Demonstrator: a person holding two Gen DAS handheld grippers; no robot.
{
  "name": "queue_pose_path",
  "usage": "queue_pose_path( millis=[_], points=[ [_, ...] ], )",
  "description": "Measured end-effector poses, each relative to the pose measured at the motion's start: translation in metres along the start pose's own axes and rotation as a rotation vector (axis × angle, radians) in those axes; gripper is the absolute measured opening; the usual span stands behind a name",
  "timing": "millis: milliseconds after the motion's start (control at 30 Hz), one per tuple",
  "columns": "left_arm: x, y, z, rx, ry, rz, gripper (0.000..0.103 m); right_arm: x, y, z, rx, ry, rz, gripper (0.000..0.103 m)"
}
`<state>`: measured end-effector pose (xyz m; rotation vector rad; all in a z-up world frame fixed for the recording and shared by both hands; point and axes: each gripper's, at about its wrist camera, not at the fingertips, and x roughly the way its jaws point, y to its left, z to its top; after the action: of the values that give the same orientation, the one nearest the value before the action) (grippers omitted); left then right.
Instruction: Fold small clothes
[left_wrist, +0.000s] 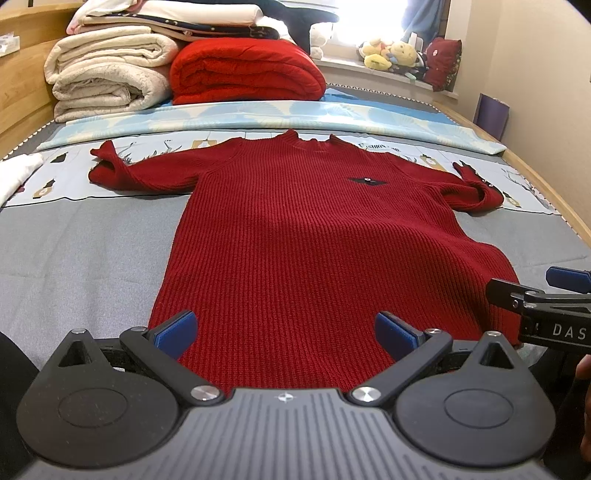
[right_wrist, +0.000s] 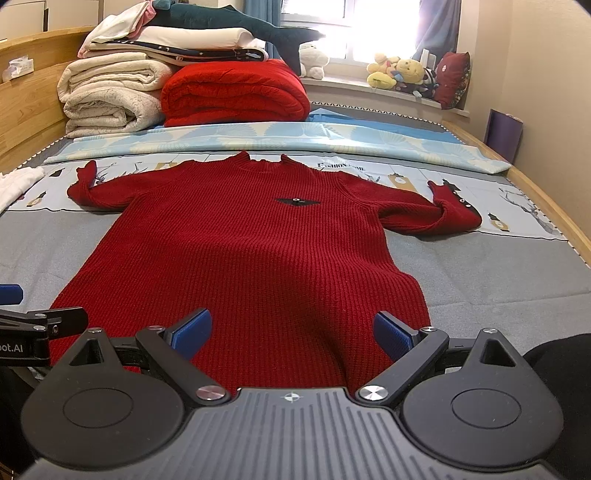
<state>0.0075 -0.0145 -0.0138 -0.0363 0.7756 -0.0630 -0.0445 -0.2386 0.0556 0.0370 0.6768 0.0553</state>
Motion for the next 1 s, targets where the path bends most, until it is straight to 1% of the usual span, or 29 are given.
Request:
queue_pose_path(
  millis=[300,500,600,667,700,733,767,800,833,867,900,967,1000],
  points=[
    [0.001,-0.002,-0.002,0.017,0.001,0.005,0.103,-0.001,-0.001,0.0,0.009,0.0,-0.004,0.095],
    [0.001,-0.004,0.0,0.047,0.01,0.026,0.103,-0.002,-0.008,0.004,0.057,-0.01,-0.018,0.094],
    [-0.011,-0.006,0.008,0.058,-0.015,0.035,0.102,-0.007,-0.015,0.006,0.098,-0.042,-0.022,0.093],
    [-0.021,-0.005,0.014,0.055,-0.048,0.017,0.098,-0.009,-0.023,0.006,0.125,-0.066,-0.028,0.093],
    [-0.025,-0.005,0.016,0.062,-0.063,0.007,0.092,-0.01,-0.027,0.006,0.144,-0.074,-0.031,0.091],
    [-0.026,-0.004,0.018,0.074,-0.061,0.004,0.08,-0.009,-0.033,0.006,0.166,-0.076,-0.036,0.089],
    [-0.025,-0.002,0.022,0.078,-0.049,-0.008,0.073,-0.009,-0.038,0.005,0.187,-0.072,-0.043,0.088],
    [-0.025,0.002,0.027,0.071,-0.037,-0.042,0.06,-0.008,-0.045,0.006,0.211,-0.066,-0.048,0.087],
    [-0.024,0.006,0.034,0.065,-0.035,-0.075,0.05,-0.007,-0.052,0.007,0.236,-0.06,-0.046,0.084],
    [-0.024,0.011,0.04,0.075,-0.042,-0.1,0.046,-0.005,-0.059,0.01,0.253,-0.055,-0.033,0.083],
    [-0.023,0.014,0.048,0.112,-0.056,-0.118,0.041,-0.002,-0.068,0.015,0.261,-0.052,-0.015,0.079],
    [-0.016,0.023,0.062,0.21,-0.084,-0.109,0.041,0.006,-0.086,0.027,0.253,-0.065,-0.002,0.073],
    [-0.008,0.031,0.07,0.249,-0.076,-0.098,0.041,0.012,-0.097,0.034,0.231,-0.071,-0.004,0.07]
  ],
)
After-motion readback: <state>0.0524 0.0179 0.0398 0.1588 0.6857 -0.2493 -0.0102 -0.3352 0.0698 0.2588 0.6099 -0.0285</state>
